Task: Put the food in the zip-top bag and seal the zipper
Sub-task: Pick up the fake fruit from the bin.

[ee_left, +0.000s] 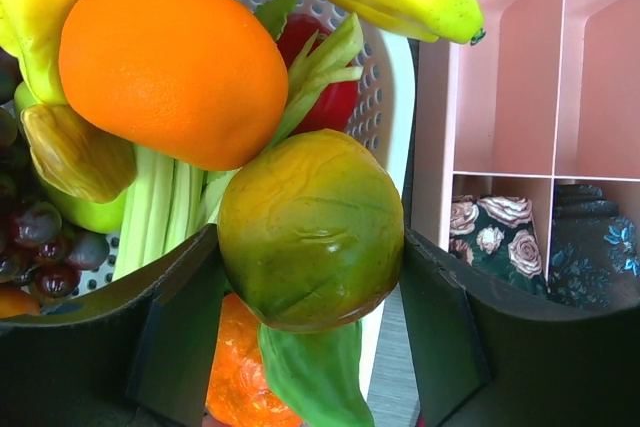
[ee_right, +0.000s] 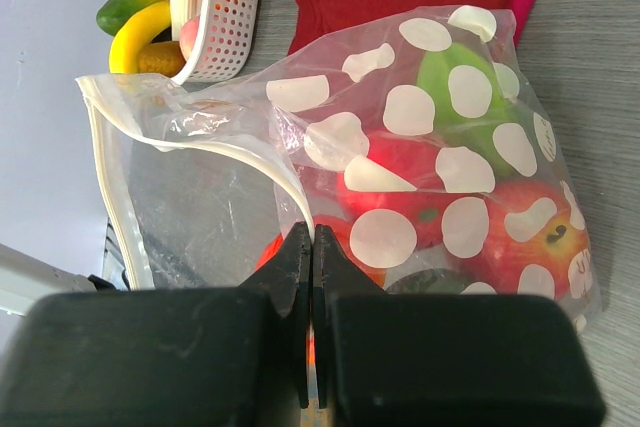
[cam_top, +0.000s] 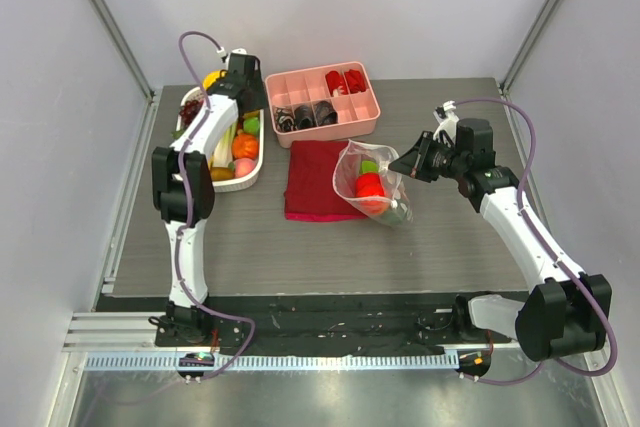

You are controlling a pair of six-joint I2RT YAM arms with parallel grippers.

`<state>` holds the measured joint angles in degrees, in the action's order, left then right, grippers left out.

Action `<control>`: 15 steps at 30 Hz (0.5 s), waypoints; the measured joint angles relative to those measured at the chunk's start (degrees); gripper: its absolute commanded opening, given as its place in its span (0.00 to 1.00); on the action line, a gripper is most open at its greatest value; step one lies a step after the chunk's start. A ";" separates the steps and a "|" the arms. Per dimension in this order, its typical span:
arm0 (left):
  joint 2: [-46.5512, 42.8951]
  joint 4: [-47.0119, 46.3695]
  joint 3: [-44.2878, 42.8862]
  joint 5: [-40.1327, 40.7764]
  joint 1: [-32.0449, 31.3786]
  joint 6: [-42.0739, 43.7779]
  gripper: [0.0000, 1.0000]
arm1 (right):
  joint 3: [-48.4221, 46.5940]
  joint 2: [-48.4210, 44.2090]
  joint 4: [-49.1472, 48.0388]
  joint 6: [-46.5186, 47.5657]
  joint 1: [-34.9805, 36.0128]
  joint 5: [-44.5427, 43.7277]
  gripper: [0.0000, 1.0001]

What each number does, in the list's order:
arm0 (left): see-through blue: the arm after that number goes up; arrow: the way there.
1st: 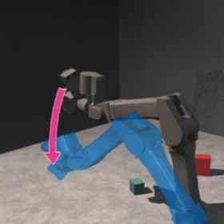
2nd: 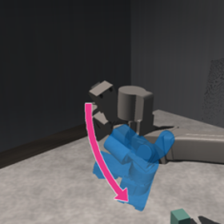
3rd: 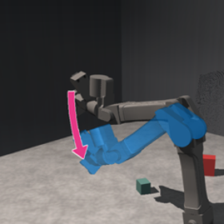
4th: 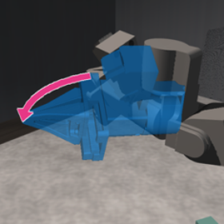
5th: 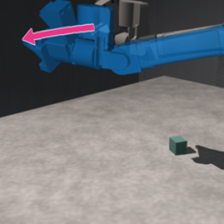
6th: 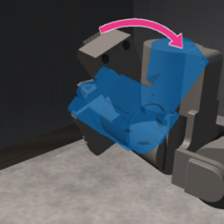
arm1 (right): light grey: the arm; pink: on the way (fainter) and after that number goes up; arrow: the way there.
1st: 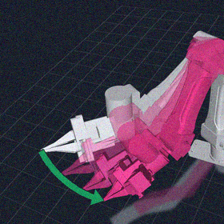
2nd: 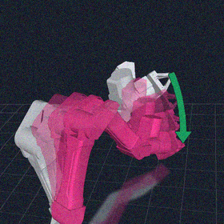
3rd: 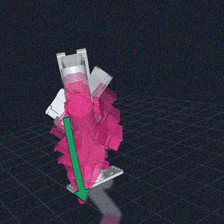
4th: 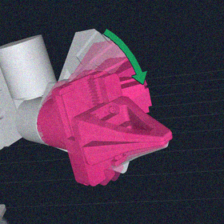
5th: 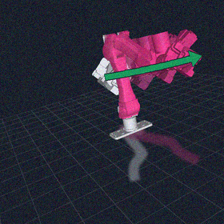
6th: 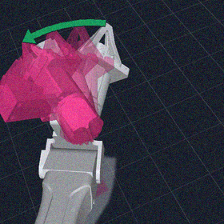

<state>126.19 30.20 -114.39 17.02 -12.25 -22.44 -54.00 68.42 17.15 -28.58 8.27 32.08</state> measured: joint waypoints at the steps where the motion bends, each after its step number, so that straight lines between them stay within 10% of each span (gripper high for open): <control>1: -0.11 0.33 0.00 0.04 0.00 0.04 0.56 | 0.00 0.00 0.00 0.00 0.00 0.00 0.01; 15: -24.02 9.53 1.66 -7.19 0.00 0.42 0.37 | 0.00 0.22 0.02 2.40 0.00 0.00 0.01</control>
<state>102.17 39.72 -112.73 9.82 -12.25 -22.02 -54.00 68.64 17.17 -26.17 8.27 32.08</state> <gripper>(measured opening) 0.670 0.023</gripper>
